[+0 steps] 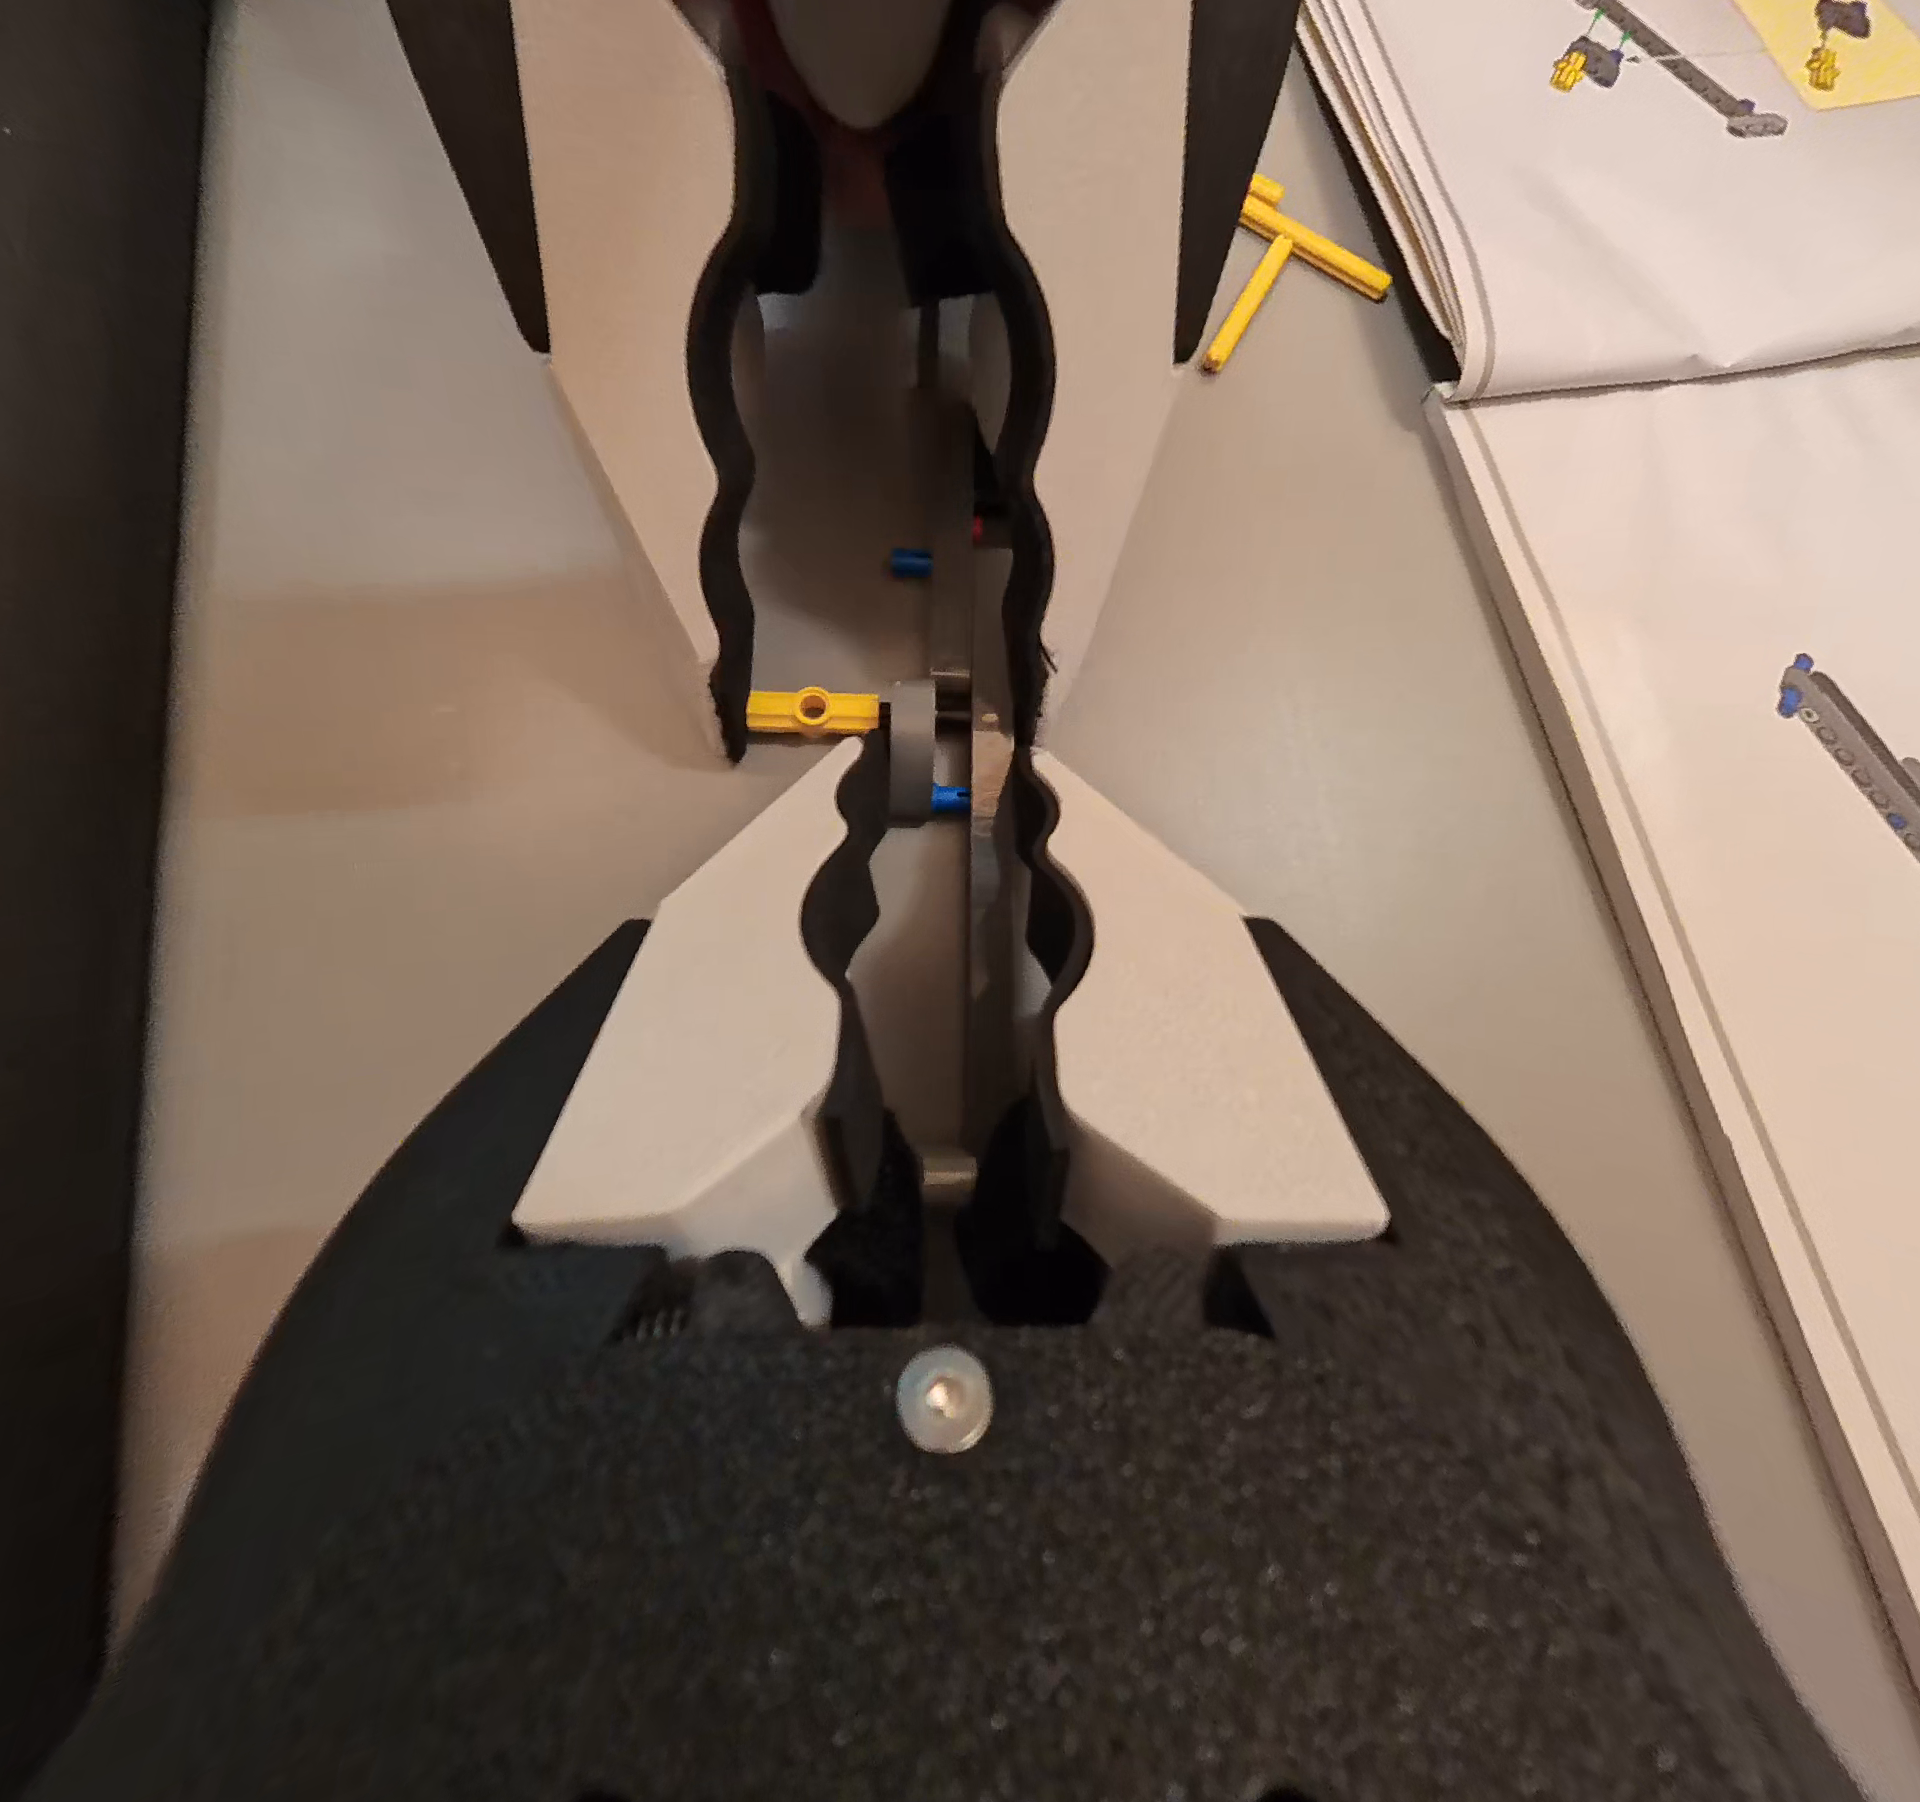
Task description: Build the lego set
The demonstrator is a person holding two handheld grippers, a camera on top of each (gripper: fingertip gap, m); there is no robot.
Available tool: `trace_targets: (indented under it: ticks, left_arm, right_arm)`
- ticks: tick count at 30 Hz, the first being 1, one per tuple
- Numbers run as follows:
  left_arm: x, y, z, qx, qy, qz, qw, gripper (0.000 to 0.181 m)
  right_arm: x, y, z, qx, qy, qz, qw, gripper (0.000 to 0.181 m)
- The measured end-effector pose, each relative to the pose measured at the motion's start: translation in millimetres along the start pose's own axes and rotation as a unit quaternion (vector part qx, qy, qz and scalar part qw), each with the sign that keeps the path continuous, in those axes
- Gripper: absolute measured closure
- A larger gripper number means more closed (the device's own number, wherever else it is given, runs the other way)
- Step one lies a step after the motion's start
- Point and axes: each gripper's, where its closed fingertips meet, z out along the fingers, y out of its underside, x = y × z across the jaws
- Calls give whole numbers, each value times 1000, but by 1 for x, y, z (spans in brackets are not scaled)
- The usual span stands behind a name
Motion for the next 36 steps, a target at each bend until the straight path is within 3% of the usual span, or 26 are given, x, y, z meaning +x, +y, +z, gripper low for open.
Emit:
trace_targets:
  ticks: [22, 29, 32, 36]
  left_arm:
    - [2, 0, -2, 1, 45, -35, 998, 135]
    - [2, -3, -2, 3, 44, -42, 998, 135]
    - [7, -2, -4, -5, 36, -30, 999, 122]
    - [-3, 2, -21, 6, 34, -35, 999, 132]
  right_arm:
    - [-3, 2, 0, -21, 10, -14, 1000, 160]
    - [-2, 1, -1, 1, 0, -10, 1000, 159]
    - [-1, 1, -1, -16, 5, -18, 1000, 159]
    - [1, 2, -6, -23, 14, -27, 999, 142]
